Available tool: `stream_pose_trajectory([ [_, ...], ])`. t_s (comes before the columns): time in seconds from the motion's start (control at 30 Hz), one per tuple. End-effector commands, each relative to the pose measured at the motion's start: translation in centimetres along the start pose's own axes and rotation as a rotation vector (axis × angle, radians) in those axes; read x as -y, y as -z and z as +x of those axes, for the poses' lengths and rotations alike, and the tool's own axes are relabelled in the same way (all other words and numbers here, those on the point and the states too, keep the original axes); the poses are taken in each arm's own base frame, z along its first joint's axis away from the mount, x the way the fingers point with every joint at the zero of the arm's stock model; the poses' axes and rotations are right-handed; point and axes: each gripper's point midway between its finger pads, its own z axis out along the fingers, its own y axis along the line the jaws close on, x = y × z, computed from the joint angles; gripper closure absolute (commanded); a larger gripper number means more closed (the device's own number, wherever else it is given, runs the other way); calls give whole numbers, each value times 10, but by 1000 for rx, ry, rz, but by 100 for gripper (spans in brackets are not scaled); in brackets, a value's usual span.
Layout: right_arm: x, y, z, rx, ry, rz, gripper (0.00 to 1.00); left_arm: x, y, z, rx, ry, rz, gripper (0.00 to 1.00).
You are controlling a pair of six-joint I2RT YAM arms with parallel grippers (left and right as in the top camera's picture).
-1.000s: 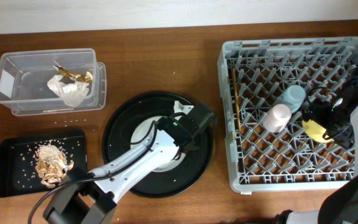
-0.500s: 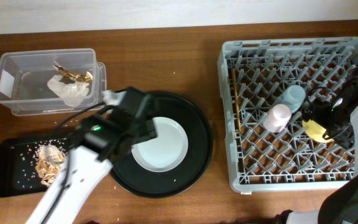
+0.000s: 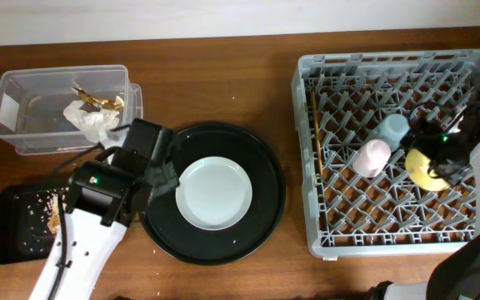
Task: Sort waste into correct bins and load items into the dishwasher rack
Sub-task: 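Retract the left gripper and reach the right gripper to the white plate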
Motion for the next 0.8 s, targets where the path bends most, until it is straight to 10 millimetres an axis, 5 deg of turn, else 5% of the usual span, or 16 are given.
stream_pose_trajectory([
  [0.0, -67, 17, 44, -214, 27, -400, 0, -17, -4, -26, 63, 48, -16, 1],
  [0.1, -94, 17, 82, -297, 269, -444, 20, -42, -11, -36, 57, 147, -52, 1],
  [0.2, -112, 5, 114, -348, 426, -358, 25, -55, -14, -30, 25, 163, -88, 1],
  [0.53, -189, -25, 208, -248, 774, -149, 24, -102, -23, -32, -17, 276, -170, 1],
  [0.63, -202, -33, 222, -130, 814, -60, 11, -116, -29, -24, -75, 320, -192, 1],
  [0.77, -214, -53, 234, -35, 839, 9, 7, -116, -30, -23, -82, 324, -189, 1],
])
